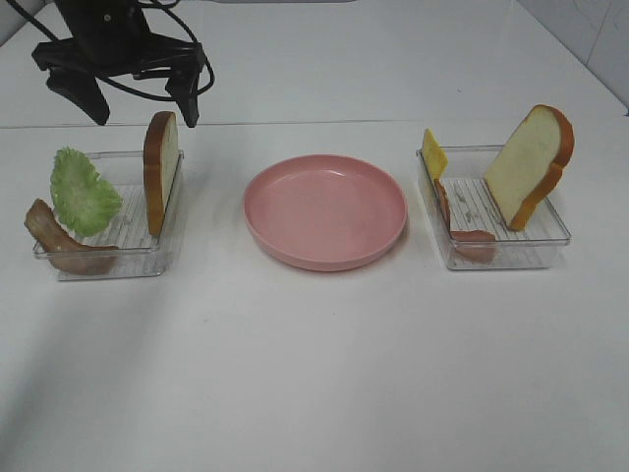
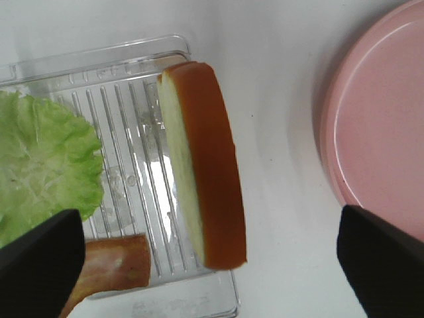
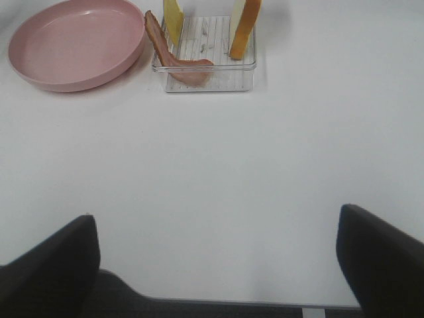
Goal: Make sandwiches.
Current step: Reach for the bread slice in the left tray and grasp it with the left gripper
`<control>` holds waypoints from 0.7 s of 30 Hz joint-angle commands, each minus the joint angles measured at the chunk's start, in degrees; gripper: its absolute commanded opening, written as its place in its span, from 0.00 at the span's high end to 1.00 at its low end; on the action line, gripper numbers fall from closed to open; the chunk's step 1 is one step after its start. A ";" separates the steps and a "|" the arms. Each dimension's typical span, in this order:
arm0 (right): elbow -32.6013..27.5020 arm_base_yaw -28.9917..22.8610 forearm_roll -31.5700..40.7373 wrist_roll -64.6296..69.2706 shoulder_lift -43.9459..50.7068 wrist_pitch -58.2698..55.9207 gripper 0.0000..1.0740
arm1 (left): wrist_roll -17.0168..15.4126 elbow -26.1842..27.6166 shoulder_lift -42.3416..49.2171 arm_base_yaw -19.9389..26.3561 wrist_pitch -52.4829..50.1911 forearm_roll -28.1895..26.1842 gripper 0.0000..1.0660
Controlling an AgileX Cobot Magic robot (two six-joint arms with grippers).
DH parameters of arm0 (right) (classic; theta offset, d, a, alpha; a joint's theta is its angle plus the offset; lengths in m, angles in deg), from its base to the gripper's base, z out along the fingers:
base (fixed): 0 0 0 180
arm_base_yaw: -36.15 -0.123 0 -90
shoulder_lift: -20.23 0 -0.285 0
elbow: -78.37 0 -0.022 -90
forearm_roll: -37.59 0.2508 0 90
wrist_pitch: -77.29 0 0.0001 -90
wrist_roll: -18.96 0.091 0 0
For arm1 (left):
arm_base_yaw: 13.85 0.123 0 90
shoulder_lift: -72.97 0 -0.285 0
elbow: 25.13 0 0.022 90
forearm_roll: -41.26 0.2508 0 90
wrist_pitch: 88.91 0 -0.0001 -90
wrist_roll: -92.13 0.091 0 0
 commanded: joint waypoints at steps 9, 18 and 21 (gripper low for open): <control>-0.11 0.06 -0.06 -0.29 1.20 0.23 0.12 | 0.86 2.12 -7.28 -0.17 5.61 1.15 0.10; -0.11 0.06 -0.06 -0.29 1.20 0.23 0.12 | 2.29 2.12 -7.91 -0.17 5.56 2.58 0.26; -0.11 0.06 -0.06 -0.29 1.20 0.23 0.12 | 2.23 2.12 -7.91 -0.17 5.56 2.81 0.65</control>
